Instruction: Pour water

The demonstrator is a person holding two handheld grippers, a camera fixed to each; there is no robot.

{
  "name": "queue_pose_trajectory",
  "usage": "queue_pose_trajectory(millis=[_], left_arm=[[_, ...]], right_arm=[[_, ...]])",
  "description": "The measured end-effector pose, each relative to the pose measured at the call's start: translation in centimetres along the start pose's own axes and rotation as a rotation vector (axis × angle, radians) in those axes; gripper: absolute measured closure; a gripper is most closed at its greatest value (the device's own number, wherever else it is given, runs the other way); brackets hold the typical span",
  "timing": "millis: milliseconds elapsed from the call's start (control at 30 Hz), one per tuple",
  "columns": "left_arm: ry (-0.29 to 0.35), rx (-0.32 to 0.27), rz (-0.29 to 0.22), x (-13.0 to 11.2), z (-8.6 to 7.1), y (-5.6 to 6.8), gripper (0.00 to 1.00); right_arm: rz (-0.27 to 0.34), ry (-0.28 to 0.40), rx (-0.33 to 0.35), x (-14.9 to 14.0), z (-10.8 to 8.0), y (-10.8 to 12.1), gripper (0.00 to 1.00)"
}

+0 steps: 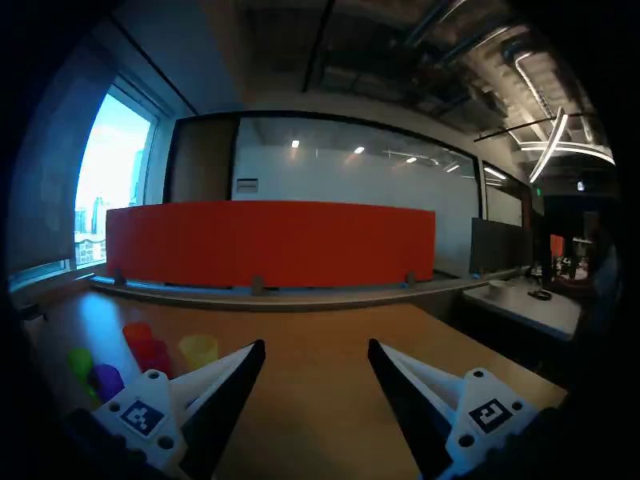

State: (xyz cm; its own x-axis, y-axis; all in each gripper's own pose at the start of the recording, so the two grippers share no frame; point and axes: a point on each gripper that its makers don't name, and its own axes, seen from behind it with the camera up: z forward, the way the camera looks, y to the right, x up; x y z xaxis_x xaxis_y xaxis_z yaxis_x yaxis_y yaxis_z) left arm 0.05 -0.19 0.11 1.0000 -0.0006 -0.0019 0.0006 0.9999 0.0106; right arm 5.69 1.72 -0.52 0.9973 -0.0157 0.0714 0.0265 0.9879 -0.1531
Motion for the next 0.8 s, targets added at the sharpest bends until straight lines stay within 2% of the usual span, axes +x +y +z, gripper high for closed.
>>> queue_pose_trajectory(millis=[400, 800], left_arm=[[-0.002, 0.006, -0.001, -0.11, -0.05, -0.19, 0.01], [-0.002, 0.006, 0.001, -0.08, -0.01, -0.17, 0.01]], right_arm=[[0.007, -0.002, -0.003, -0.25, -0.09, 0.19, 0.01], [0.020, 0.031, 0.022, 0.29, -0.48, -0.25, 0.01]])
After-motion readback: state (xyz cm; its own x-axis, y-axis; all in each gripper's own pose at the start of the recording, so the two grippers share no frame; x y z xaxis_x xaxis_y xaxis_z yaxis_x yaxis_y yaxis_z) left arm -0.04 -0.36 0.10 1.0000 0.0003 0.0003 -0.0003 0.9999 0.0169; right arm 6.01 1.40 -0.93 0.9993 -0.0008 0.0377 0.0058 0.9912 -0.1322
